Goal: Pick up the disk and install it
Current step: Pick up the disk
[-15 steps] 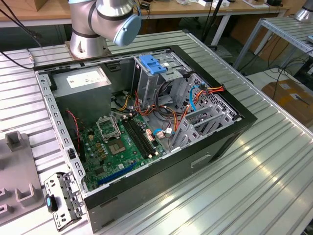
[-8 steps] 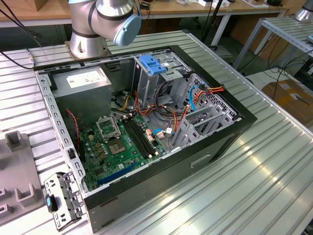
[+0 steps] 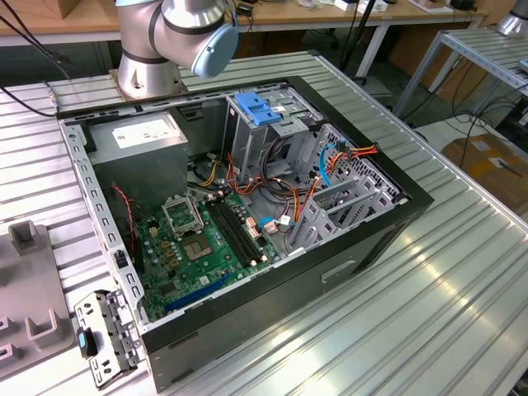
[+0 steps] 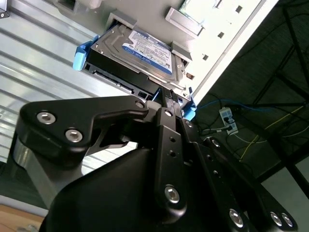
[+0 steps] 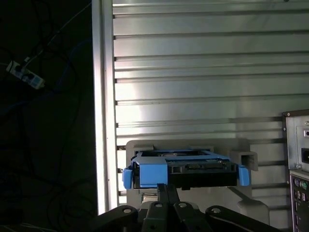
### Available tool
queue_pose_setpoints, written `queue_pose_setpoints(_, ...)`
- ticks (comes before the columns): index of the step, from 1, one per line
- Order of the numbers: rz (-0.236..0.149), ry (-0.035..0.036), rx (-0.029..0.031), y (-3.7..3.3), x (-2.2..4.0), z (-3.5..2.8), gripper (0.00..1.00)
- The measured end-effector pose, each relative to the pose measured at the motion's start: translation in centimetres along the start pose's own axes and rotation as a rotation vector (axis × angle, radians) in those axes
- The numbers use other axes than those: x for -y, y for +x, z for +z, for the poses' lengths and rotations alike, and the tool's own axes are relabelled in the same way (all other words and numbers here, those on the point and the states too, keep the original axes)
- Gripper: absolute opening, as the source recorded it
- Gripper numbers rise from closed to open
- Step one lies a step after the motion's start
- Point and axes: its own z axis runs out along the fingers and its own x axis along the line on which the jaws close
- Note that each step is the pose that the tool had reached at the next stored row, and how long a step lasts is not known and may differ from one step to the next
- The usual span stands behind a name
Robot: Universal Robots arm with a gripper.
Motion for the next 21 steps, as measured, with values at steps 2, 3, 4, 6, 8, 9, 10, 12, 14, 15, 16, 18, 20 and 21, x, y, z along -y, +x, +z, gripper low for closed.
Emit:
queue_pose_setpoints(2,-0.008,-0.0002,-0.0004,0.01,0.0,0.0,0.11)
queue_pose_setpoints(3,-0.016,-0.0004,-0.0008,0.01,0.0,0.0,0.11)
queue_pose_setpoints(4,-0.023,-0.0005,-0.0012,0.01,0.0,0.0,0.11)
queue_pose_setpoints(6,-0.041,-0.001,-0.0019,0.01,0.0,0.01,0.11)
queue_pose_setpoints(8,-0.078,-0.0017,-0.0037,0.01,0.0,0.0,0.11)
queue_pose_setpoints(9,-0.102,-0.0024,-0.0048,0.01,0.0,0.0,0.11)
queue_pose_setpoints(10,-0.12,-0.0028,-0.0058,0.01,0.0,0.0,0.11)
queue_pose_setpoints(12,-0.155,-0.0036,-0.0074,0.01,0.0,0.0,0.11)
queue_pose_setpoints(14,-0.185,-0.0043,-0.0088,0.01,0.0,0.0,0.11)
queue_pose_setpoints(15,-0.207,-0.0048,-0.0099,0.01,0.0,0.0,0.11)
queue_pose_setpoints(16,-0.229,-0.0053,-0.011,0.01,0.0,0.0,0.11)
queue_pose_setpoints(18,-0.261,-0.0061,-0.0125,0.01,0.0,0.0,0.11)
queue_pose_setpoints(20,-0.286,-0.0067,-0.0137,0.01,0.0,0.0,0.11)
queue_pose_setpoints(21,-0.301,-0.007,-0.0144,0.01,0.0,0.0,0.11)
